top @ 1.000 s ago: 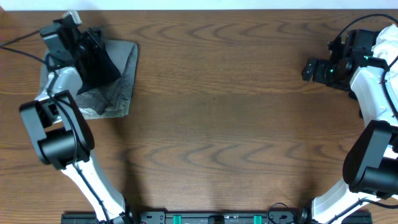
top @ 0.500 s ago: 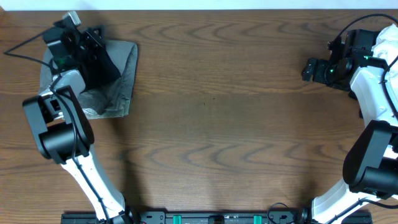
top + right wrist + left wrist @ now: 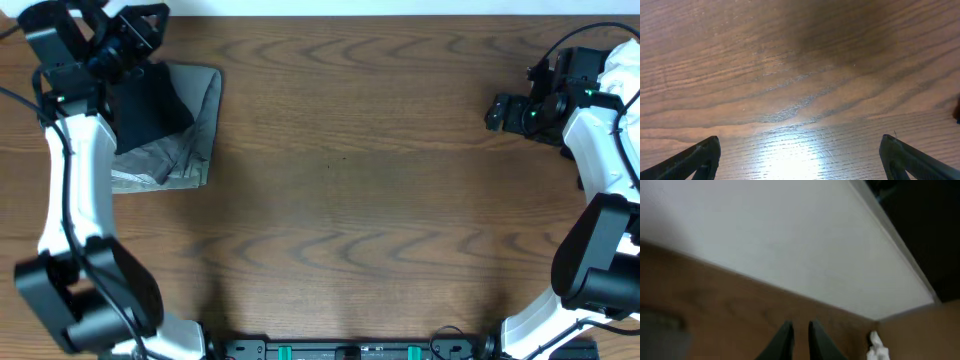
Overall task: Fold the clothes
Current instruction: 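Adjust the black bundle on the grey garment with the left gripper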
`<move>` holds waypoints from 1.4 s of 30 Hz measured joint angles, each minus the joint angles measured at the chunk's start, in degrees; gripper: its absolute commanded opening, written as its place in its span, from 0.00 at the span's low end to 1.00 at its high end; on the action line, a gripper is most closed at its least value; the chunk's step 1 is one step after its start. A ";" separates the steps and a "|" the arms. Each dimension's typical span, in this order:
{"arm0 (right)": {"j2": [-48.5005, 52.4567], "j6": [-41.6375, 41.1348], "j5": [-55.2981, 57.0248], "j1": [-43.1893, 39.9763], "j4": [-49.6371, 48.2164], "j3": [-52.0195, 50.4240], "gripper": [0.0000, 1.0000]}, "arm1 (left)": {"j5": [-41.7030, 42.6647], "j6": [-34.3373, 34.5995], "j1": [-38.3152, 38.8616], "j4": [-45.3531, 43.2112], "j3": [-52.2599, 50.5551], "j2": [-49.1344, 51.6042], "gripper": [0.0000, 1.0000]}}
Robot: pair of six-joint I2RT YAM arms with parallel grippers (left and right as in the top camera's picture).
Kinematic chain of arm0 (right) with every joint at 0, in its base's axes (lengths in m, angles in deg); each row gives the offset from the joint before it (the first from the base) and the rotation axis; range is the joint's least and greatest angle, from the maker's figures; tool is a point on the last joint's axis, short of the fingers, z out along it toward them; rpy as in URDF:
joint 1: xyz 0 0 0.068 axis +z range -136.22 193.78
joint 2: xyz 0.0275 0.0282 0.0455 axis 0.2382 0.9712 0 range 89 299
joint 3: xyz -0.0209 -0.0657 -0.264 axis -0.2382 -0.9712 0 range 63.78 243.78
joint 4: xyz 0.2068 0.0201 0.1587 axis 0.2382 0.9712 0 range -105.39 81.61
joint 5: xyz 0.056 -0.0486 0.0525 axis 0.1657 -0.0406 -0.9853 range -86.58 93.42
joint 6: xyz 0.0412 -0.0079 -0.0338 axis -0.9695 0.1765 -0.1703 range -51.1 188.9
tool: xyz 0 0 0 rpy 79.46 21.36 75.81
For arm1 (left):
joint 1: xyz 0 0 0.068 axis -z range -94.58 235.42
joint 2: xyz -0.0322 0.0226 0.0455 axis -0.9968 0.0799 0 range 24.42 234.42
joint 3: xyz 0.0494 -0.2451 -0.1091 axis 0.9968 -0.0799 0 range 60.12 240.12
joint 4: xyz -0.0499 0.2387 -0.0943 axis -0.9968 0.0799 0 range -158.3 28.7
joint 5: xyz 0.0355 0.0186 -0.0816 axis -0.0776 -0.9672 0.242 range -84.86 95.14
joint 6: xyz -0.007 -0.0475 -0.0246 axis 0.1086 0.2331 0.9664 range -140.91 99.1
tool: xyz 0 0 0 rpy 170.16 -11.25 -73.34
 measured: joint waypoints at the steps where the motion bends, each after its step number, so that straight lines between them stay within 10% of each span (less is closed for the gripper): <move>1: 0.00 0.00 0.02 0.00 -0.04 0.00 0.99 | -0.76 -0.15 0.48 3.63 0.00 -1.38 0.15; 6: 0.00 0.00 0.02 0.00 0.00 0.00 0.99 | -4.94 -1.75 1.07 18.16 -0.13 -7.39 0.29; 10: 0.00 0.00 0.00 0.00 -0.02 0.00 0.99 | -7.06 -3.45 0.92 23.21 -0.13 -10.38 0.69; 16: 0.00 0.00 0.00 0.00 0.00 0.00 0.99 | -8.37 -4.72 0.94 27.98 -0.13 -10.80 0.98; 42: 0.00 0.00 0.02 0.00 -0.02 0.00 0.99 | -8.57 -4.59 0.94 29.31 -0.13 -10.80 0.98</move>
